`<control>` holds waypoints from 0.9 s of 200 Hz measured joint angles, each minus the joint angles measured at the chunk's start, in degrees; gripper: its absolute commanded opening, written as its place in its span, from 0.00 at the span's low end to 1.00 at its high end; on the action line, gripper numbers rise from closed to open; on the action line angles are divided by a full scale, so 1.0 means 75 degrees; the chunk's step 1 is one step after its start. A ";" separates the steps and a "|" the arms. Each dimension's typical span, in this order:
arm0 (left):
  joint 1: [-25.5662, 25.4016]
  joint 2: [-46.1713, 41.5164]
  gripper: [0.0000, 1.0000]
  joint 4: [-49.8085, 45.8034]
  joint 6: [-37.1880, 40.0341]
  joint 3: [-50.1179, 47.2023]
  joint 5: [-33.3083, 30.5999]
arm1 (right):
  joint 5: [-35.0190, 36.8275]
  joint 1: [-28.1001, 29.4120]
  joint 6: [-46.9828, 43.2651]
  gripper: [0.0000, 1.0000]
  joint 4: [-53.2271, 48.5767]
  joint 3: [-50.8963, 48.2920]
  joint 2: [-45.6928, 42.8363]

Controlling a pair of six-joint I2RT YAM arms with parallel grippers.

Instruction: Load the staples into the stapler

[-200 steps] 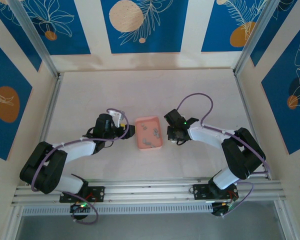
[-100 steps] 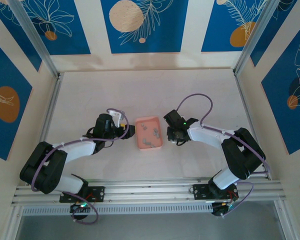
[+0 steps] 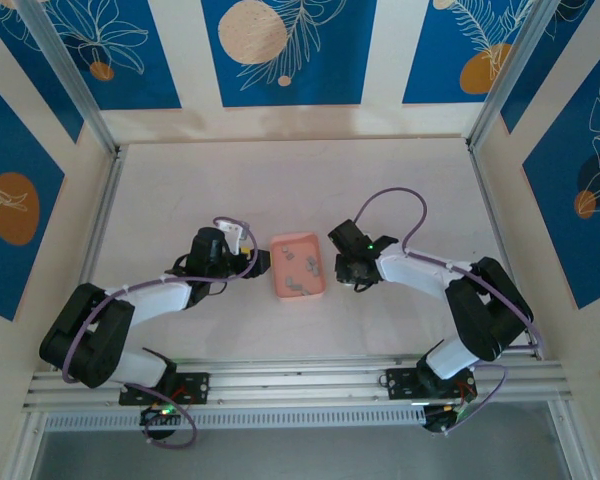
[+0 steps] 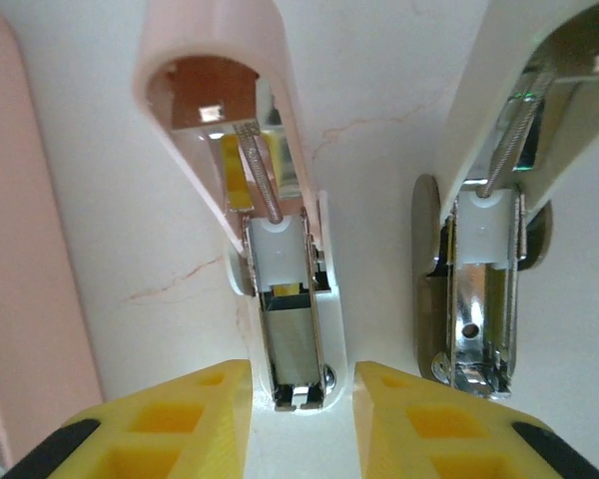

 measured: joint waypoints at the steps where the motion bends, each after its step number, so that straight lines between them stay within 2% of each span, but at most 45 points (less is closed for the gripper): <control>1: 0.0000 0.0000 0.74 0.0003 0.0000 0.0000 -0.0003 | 0.0000 0.0003 0.0000 0.34 -0.0006 0.0000 -0.0017; 50: 0.0003 0.0000 0.74 0.0000 0.0000 0.0000 0.0000 | -0.0286 -0.0058 0.0000 0.36 -0.0207 0.0201 -0.0522; 91: 0.0000 0.0000 0.73 0.0000 -0.0009 0.0000 0.0000 | -0.0522 0.0140 0.0000 0.37 -0.0720 0.1055 -0.0463; 147: 0.0000 0.0000 0.64 0.0003 -0.0251 -0.0117 0.0114 | -0.1058 0.0880 0.0041 0.39 -0.1166 0.2687 0.0708; 180: -0.0012 0.0000 0.63 0.0000 -0.0434 -0.0286 0.0303 | -0.1343 0.1209 0.0318 0.40 -0.1644 0.3532 0.1679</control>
